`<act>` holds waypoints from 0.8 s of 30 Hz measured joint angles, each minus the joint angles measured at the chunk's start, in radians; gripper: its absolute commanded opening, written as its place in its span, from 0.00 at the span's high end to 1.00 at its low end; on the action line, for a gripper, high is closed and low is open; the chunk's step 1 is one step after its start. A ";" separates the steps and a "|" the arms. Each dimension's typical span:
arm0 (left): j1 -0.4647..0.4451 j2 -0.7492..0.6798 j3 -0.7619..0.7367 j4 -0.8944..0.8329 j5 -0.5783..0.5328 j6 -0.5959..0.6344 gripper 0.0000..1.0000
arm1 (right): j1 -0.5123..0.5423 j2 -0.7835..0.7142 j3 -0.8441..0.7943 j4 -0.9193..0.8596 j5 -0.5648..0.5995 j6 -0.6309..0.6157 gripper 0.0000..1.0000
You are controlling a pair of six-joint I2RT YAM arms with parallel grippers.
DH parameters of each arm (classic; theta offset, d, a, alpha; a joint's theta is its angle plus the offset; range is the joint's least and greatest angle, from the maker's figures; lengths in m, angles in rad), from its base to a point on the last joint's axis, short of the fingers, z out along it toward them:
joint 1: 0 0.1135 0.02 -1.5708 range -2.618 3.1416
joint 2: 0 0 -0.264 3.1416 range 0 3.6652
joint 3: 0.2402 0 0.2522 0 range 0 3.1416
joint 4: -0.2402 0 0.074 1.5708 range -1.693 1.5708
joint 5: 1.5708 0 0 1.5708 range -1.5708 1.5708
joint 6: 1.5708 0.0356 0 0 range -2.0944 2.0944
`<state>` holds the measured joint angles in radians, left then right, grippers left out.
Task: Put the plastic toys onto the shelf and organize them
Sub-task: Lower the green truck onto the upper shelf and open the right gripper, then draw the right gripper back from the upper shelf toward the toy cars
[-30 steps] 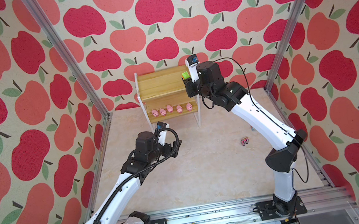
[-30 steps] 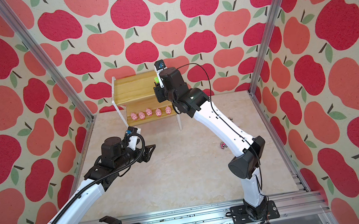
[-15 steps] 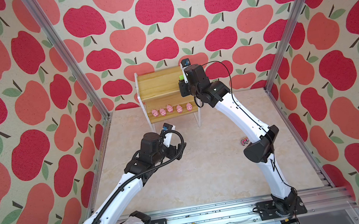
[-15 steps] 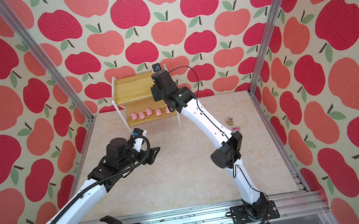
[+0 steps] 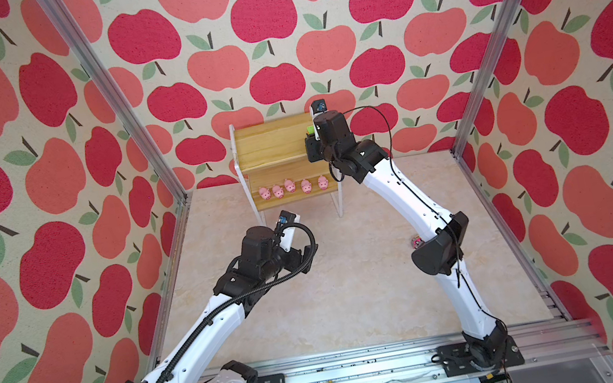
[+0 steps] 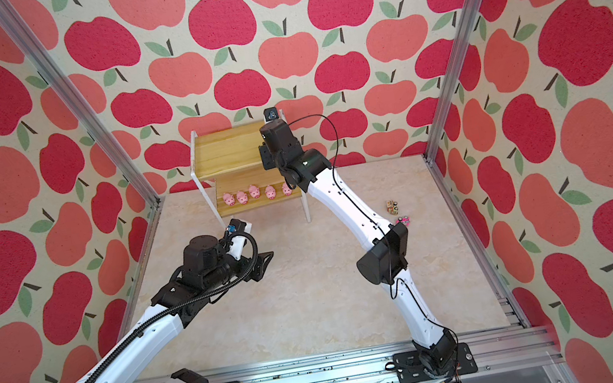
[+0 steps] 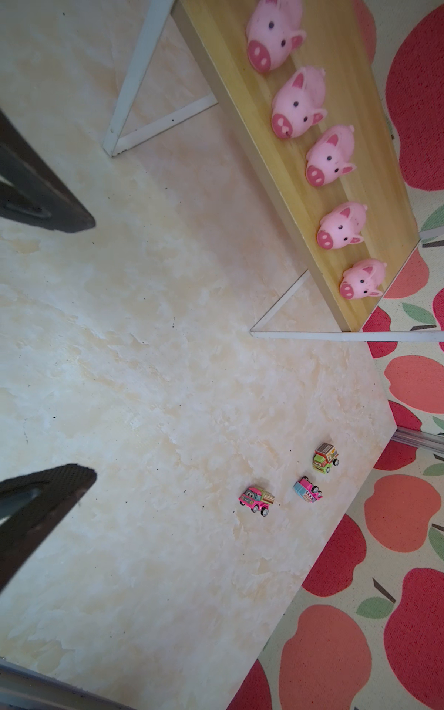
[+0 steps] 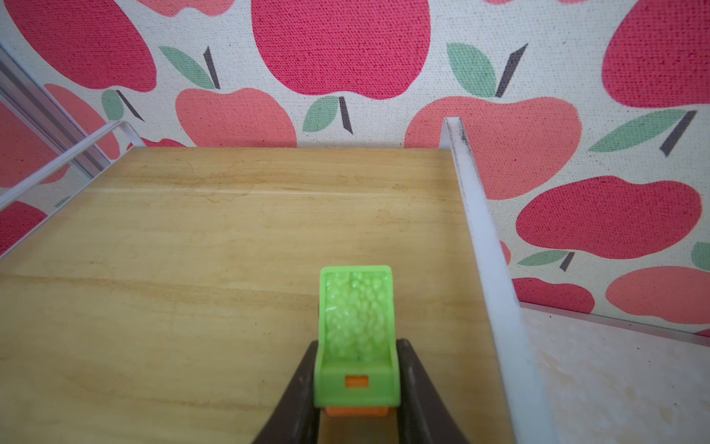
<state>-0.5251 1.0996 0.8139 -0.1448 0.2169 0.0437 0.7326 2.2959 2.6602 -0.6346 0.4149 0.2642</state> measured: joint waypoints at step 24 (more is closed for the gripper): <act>0.056 0.009 0.000 0.000 -0.004 0.000 0.03 | 0.000 -0.079 0.001 0.118 -0.024 -0.035 0.26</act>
<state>-0.4686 1.1084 0.8139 -0.1448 0.2131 0.0437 0.7326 2.2166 2.6614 -0.5163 0.3908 0.2287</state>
